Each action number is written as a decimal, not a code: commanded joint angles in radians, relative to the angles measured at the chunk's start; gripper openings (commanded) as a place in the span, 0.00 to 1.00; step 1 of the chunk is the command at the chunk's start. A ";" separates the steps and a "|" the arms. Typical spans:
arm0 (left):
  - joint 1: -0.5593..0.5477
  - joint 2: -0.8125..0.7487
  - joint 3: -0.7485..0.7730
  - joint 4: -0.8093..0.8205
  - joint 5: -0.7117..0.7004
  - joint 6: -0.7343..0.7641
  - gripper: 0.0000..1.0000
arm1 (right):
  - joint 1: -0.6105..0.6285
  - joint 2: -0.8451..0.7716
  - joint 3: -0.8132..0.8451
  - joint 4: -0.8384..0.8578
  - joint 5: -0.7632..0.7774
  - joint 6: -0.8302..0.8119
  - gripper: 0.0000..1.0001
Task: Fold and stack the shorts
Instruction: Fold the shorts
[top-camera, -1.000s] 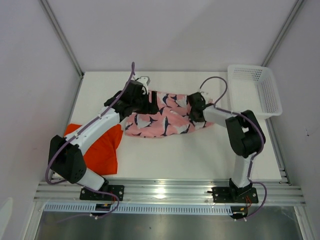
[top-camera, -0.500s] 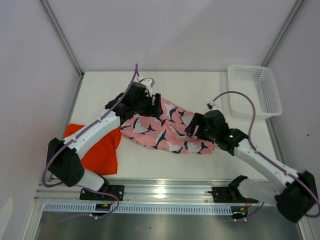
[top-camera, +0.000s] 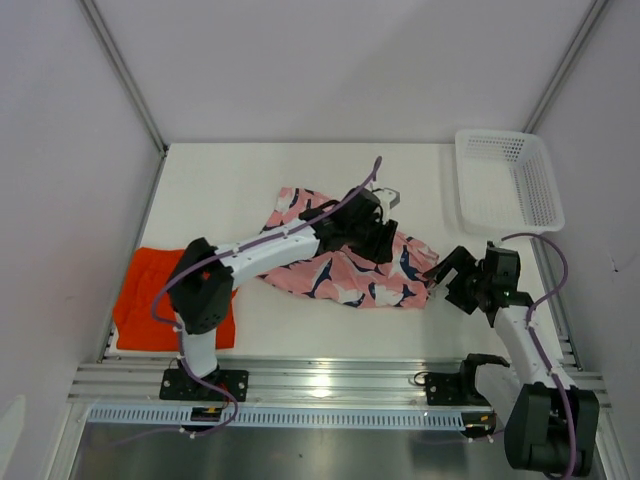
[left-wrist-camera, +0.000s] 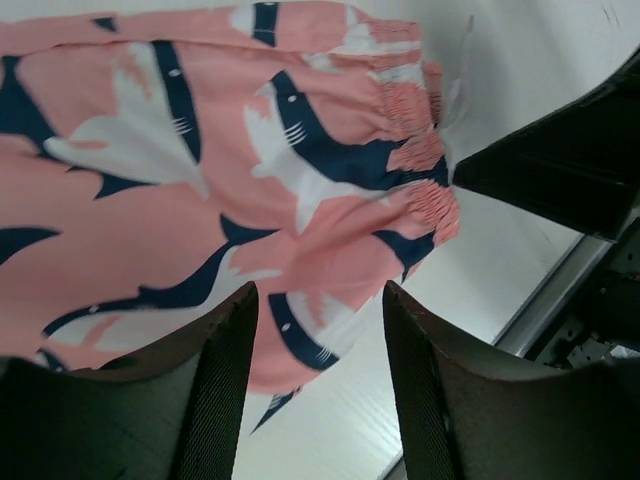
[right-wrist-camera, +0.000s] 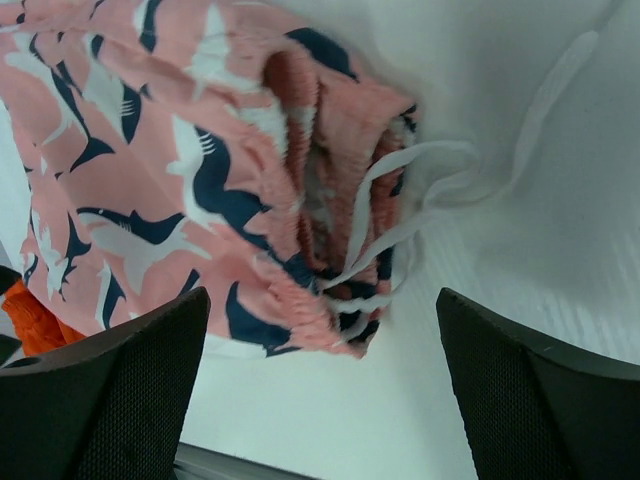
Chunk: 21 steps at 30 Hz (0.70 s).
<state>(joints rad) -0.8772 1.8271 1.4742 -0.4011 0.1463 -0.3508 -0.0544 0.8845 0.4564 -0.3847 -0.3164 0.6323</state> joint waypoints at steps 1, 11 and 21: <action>-0.023 0.070 0.101 0.038 0.022 -0.005 0.56 | -0.073 0.071 -0.031 0.164 -0.145 -0.065 0.98; -0.029 0.227 0.166 0.067 0.058 -0.057 0.40 | -0.136 0.151 -0.120 0.438 -0.147 -0.059 0.99; -0.065 0.299 0.172 0.076 0.064 -0.073 0.32 | -0.134 0.278 -0.179 0.644 -0.147 0.035 0.99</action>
<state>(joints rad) -0.9180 2.1086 1.6012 -0.3557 0.1913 -0.4053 -0.1864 1.1141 0.2970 0.1322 -0.4435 0.6277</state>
